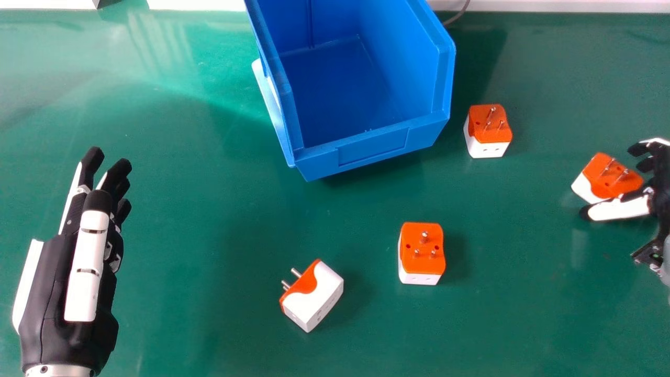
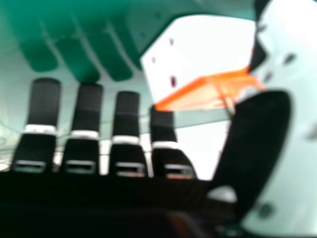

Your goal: Pick all objects and put in blue box

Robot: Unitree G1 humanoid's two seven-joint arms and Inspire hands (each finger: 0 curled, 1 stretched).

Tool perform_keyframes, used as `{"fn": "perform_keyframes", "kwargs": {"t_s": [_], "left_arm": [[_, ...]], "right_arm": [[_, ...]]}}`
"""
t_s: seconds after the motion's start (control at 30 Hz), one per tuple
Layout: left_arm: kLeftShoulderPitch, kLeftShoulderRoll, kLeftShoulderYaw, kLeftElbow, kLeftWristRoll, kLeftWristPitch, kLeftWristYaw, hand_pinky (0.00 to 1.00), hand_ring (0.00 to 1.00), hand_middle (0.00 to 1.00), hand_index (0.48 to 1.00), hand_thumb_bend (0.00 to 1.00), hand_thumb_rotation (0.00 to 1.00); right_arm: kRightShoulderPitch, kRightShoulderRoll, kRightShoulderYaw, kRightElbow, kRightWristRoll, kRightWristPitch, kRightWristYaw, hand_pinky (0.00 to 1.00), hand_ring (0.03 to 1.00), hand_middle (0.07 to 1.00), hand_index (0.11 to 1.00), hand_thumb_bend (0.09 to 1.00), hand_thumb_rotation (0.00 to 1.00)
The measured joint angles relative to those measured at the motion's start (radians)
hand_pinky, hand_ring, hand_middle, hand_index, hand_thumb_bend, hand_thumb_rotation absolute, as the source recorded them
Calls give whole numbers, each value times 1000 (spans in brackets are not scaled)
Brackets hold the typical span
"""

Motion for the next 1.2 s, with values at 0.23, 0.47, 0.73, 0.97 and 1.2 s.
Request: {"fn": "perform_keyframes", "kwargs": {"t_s": [0.23,0.47,0.73,0.97,1.2], "left_arm": [[1,2,1,-7,-7,4,-1,1000,974,946,973,447,851],[6,3,4,-14,-11,10,2,1000,975,947,973,460,838],[13,3,11,-27,-18,25,4,1000,970,941,969,483,813],[19,3,14,-45,-19,34,4,1000,968,938,964,498,796],[20,2,18,-49,-19,39,4,1000,964,935,961,502,783]], "right_arm": [[-26,0,16,20,4,4,4,410,516,611,740,687,79],[-60,-8,53,46,5,22,34,372,476,550,727,624,40],[-70,-11,73,63,7,20,40,335,436,484,622,560,16],[-82,-11,83,96,8,2,19,333,419,464,587,537,8],[-81,-11,102,101,3,-12,-16,326,419,472,549,522,4]]}}
